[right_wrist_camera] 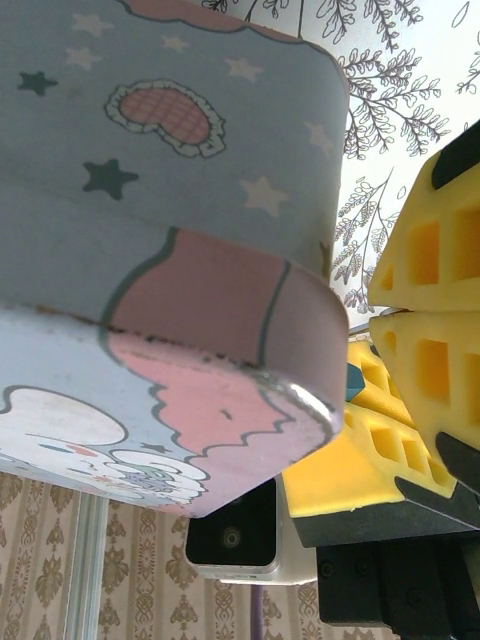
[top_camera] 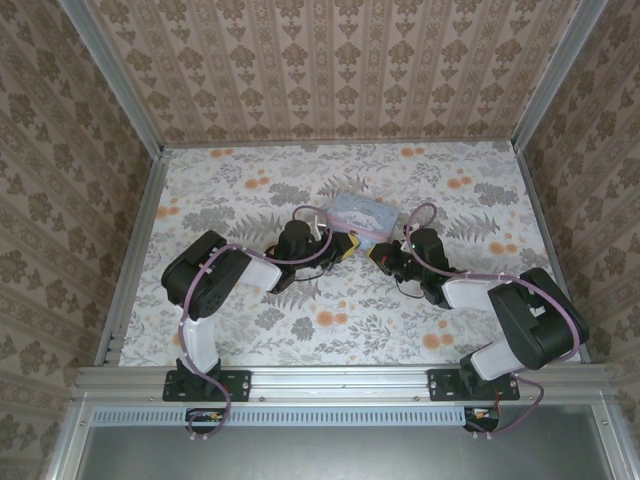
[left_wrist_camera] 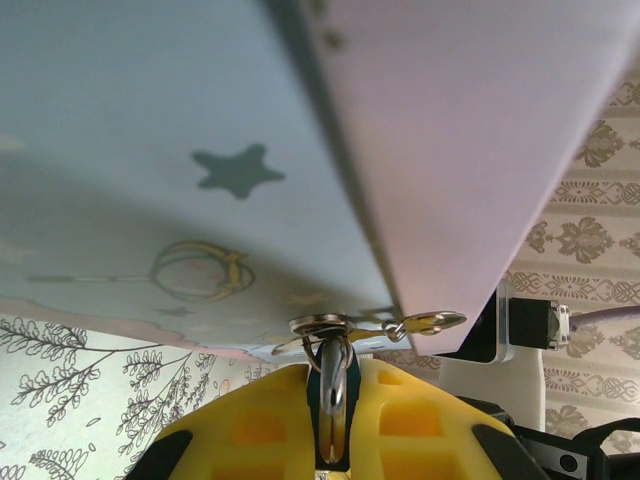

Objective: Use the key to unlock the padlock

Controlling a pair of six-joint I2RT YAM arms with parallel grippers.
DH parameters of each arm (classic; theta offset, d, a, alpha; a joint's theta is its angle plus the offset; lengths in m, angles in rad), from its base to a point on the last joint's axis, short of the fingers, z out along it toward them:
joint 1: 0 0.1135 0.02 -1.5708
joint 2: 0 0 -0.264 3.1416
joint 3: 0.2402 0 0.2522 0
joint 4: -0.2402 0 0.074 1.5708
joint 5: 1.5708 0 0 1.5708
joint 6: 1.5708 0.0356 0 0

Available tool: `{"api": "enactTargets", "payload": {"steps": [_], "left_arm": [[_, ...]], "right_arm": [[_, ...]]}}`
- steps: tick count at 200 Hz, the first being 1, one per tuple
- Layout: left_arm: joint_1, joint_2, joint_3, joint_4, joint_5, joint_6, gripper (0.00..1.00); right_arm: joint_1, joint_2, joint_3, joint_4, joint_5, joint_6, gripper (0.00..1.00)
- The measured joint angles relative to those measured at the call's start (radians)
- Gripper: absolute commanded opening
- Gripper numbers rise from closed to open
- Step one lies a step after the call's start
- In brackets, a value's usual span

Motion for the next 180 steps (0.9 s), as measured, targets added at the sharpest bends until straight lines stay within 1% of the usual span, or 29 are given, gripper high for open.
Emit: {"api": "enactTargets", "payload": {"steps": [140, 180], "left_arm": [[0.000, 0.014, 0.000, 0.002, -0.007, 0.000, 0.00], [0.000, 0.014, 0.000, 0.005, -0.017, -0.002, 0.00]], "right_arm": [[0.004, 0.048, 0.038, 0.013, 0.000, 0.011, 0.00], [0.004, 0.066, 0.038, 0.050, 0.000, 0.037, 0.00]]}}
